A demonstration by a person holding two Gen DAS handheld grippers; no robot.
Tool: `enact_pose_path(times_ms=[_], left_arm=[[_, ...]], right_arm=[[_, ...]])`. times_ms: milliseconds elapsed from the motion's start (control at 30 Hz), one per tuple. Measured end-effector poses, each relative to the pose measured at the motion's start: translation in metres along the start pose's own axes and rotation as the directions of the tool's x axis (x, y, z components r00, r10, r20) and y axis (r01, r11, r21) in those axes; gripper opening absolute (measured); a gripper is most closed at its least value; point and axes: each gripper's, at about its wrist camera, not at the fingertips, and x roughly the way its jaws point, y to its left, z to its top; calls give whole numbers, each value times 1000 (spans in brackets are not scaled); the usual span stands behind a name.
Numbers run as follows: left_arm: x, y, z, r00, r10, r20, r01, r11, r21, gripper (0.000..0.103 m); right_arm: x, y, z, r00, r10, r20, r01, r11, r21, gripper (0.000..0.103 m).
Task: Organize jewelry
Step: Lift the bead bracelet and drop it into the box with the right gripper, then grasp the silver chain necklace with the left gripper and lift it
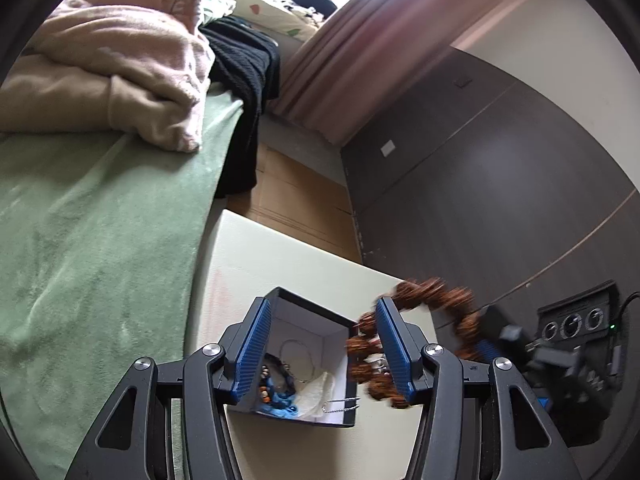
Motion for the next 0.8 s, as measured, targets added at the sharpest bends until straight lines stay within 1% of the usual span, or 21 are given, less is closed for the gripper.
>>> enact_pose_path(times_ms=[33,100,133,167,233,333,400,467,600,700,800], left_arm=[[0,1,0,1000,4,-3,-4,1000,-2,55],[2,1,0,1000,10,-11,-10,1000,0,55],[3,0,-1,1000,14,-15,-14,1000,5,55],[5,-1,-2,1000,23,-21,-23,1000,15,55],[10,-5,-4,999,37,-34,-36,999,33,55],[21,-14,-10,996,48,-71,-43,997,70,55],[29,-22,-17,993,65,-101,-54,993,106,55],[39,-29,-25,987,81,-139,-62,988,139,55],[61,-39,-43,969,123,-216,-83,979,186,55],[73,-44,-53,959,148,-240,-99,973,207,55],[81,-49,-61,953,162,-257,-105,970,220,55]], right_arm=[[5,-4,-1,1000,-12,-15,12,1000,7,21],[17,-16,-4,996,-40,-75,43,998,36,28],[20,-20,-5,994,-41,-98,46,998,51,34],[21,-23,-6,993,-45,-106,52,997,58,40],[13,-24,-6,992,-83,-92,87,995,40,44],[0,-30,-5,986,-144,-78,147,989,32,44],[-12,-39,-4,980,-184,-69,188,981,51,44],[-21,-48,-4,973,-222,-67,226,972,68,44],[-41,-66,-6,954,-290,-71,297,949,107,44],[-55,-79,-6,939,-335,-80,343,929,141,44],[-65,-86,-6,934,-349,-76,357,919,166,44]])
